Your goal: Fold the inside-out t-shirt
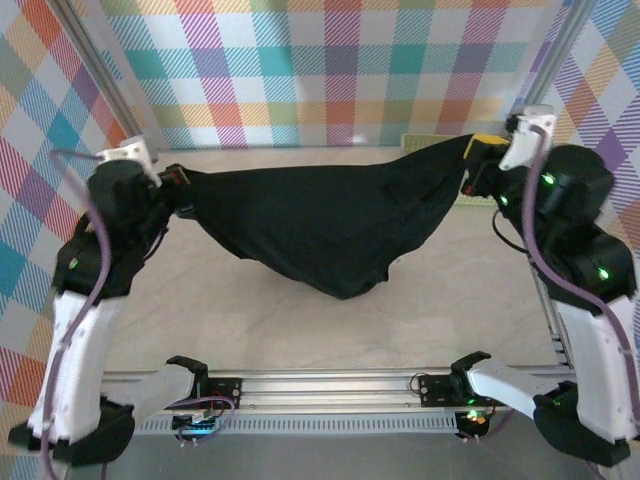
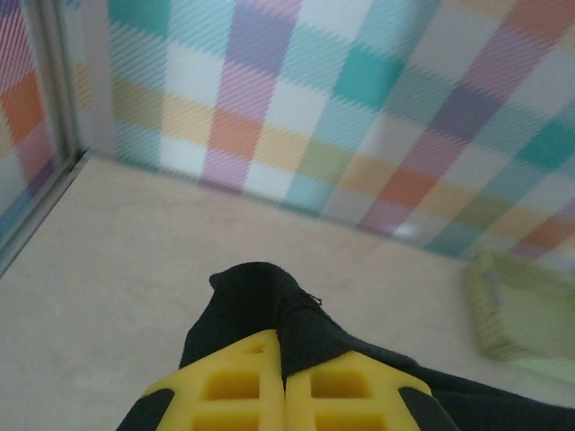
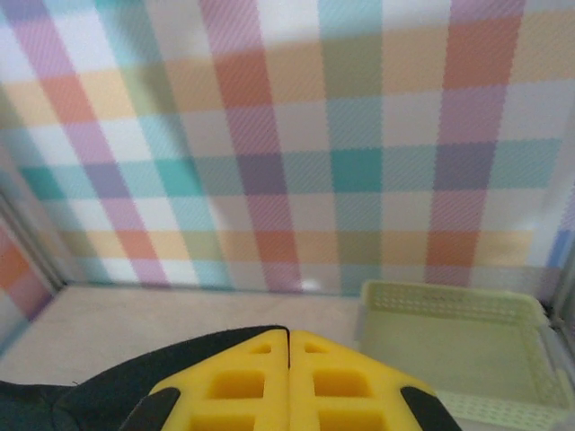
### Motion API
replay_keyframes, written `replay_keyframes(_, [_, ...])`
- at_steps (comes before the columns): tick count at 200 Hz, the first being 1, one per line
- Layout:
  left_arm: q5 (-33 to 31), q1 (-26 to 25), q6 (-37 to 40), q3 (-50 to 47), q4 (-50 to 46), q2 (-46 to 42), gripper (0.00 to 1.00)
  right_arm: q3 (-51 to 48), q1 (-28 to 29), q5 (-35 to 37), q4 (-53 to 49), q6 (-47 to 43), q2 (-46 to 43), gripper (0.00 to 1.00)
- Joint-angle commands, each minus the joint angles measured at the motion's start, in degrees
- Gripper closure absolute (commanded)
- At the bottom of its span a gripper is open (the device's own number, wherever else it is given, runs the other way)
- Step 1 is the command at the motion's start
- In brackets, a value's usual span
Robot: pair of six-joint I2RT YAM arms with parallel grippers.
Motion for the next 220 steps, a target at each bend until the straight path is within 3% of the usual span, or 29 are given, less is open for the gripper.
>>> replay_keyframes(1, [5.9, 0.9, -0.8, -0.7, 7.7, -6.5, 1.00, 1.5, -0.5, -7.8, 6.5, 3.3, -6.5, 1.00])
replay_keyframes(40, [13.3, 0.8, -3.4, -0.9, 12.6, -13.2, 1.00, 4.0, -0.5, -19.0, 8.0, 6.4, -10.0, 1.00])
replay_keyframes(74, [12.0, 0.9, -4.0, 0.7, 12.6, -10.8, 1.00, 4.5, -0.5, -12.4, 8.3, 4.8, -6.3, 1.00])
replay_keyframes(122, [4.9, 0.9, -2.4, 2.8, 3.8, 7.4, 1.00, 0.6, -0.5, -3.2, 11.2, 0.2, 7.7, 1.00])
replay_keyframes(163, [-6.5, 1.0, -4.0, 0.5, 0.8, 25.9, 0.97, -4.2, -1.4, -5.1, 15.4, 0.4, 23.2, 1.00])
replay_keyframes(174, [-7.8, 1.7, -4.0, 1.9, 0.4, 32.1, 0.94, -2.7, -2.4, -6.8, 15.4, 1.3, 29.4, 1.00])
replay_keyframes(179, [-8.4, 2.1, -4.1, 2.9, 0.1, 35.1, 0.88, -1.3, -2.9, -7.5, 15.0, 1.6, 32.6, 1.00])
replay_keyframes(182, [-8.7, 2.4, -4.2, 4.0, -0.2, 36.9, 0.82, -0.4, -3.1, -7.9, 14.4, 1.7, 34.6, 0.97])
replay_keyframes(204, [-9.4, 5.2, -5.4, 15.7, -8.8, 50.2, 0.39, 12.4, -4.8, -4.0, 6.1, 2.0, 48.9, 0.45])
replay_keyframes(211, [-10.0, 5.5, -5.7, 19.0, -12.5, 53.0, 0.31, 17.3, -5.1, -3.0, 2.1, 2.1, 52.4, 0.36])
replay_keyframes(220, [-10.5, 5.5, -5.7, 20.3, -14.6, 54.0, 0.23, 20.8, -5.2, -3.0, -2.1, 1.9, 54.9, 0.31])
